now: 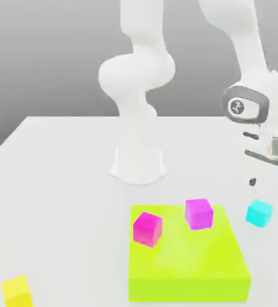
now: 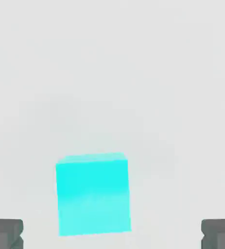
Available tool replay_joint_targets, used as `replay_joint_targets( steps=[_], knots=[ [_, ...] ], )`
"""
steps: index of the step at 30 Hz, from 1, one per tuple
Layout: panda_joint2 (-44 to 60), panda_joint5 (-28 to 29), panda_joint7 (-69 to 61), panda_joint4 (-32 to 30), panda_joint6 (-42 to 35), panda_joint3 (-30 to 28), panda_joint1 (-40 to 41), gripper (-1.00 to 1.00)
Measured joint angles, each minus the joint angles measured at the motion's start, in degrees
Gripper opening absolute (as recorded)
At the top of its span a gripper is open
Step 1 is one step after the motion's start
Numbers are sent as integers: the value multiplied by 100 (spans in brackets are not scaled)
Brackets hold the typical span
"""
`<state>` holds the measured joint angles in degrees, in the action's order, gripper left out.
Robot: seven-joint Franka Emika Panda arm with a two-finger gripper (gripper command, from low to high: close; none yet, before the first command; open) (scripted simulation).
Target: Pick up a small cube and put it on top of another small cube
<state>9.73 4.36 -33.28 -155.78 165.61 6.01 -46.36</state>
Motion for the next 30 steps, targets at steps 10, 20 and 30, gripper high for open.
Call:
replay_joint_targets(
  steps=[10, 20, 30],
  knots=[
    [916, 267, 180, 168, 720, -336, -282, -100],
    [-187, -256, -435, 268, -448, -18, 23, -100],
    [874, -961, -1448, 2110, -1217, -344, 1177, -100]
  ],
)
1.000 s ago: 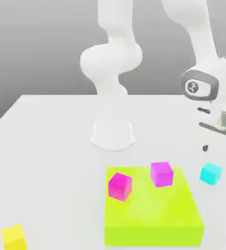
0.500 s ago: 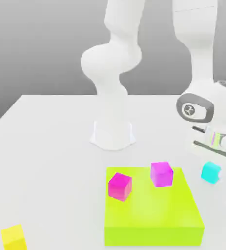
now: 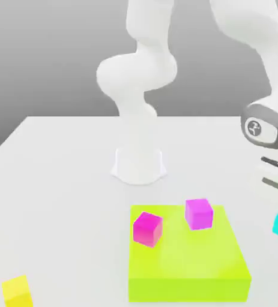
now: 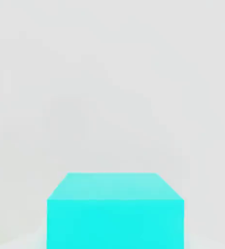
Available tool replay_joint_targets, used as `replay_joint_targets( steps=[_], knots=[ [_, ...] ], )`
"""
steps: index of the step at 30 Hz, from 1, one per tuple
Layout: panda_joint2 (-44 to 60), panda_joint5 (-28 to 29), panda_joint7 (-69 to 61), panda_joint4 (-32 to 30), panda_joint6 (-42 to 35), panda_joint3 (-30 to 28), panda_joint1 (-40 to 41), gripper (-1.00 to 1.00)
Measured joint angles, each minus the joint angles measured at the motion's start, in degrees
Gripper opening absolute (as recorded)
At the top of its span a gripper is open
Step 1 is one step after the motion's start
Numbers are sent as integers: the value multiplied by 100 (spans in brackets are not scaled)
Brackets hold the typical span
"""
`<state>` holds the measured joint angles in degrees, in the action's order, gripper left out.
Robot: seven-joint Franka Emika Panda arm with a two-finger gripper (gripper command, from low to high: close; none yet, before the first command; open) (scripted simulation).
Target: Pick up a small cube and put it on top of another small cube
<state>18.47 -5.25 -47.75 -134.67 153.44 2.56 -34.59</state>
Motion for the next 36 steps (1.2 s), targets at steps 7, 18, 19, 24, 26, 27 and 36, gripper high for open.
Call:
replay_joint_targets(
  steps=[7, 18, 19, 24, 26, 27, 36],
  knots=[
    [534, -550, -61, 900, -513, -593, 1032, -100],
    [343, -872, 1463, 726, -786, -2132, 2019, -100],
    [315, -910, 1596, 706, -805, -2281, 2097, -100],
    [140, -1052, 2304, 605, -900, -2989, 2524, -100],
    [47, -1100, 2594, 548, -926, -3268, 2679, -100],
    [68, -1168, 2662, 524, -881, -3329, 2747, -100],
    [724, -1790, 2339, 585, -345, -2949, 3146, 100]
  ],
)
